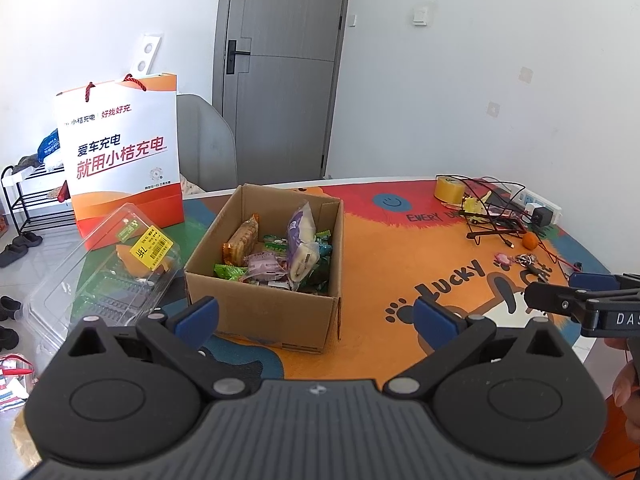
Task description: Organize snacks
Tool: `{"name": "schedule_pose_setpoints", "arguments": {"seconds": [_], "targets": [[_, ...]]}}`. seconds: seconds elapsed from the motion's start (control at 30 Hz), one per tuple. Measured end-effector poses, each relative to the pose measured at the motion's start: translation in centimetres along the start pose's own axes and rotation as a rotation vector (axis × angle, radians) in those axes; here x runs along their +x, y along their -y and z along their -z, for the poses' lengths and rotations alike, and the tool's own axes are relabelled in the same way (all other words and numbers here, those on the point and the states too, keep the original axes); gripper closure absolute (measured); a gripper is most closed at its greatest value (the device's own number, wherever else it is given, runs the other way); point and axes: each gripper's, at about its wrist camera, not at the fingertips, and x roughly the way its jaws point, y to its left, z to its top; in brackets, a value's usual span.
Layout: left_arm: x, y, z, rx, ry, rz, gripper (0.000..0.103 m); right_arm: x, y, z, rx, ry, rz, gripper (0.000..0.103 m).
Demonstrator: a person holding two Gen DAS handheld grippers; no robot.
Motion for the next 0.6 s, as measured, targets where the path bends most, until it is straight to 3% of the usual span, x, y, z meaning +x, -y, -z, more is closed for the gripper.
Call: {"name": "schedule_pose_setpoints", "arguments": {"seconds": [0.6], "targets": [[0.13, -0.13, -0.01, 0.005, -0.002, 0.001, 0.0, -0.05, -0.07, 0.03, -0.001, 0.004, 0.0, 0.0]]}}
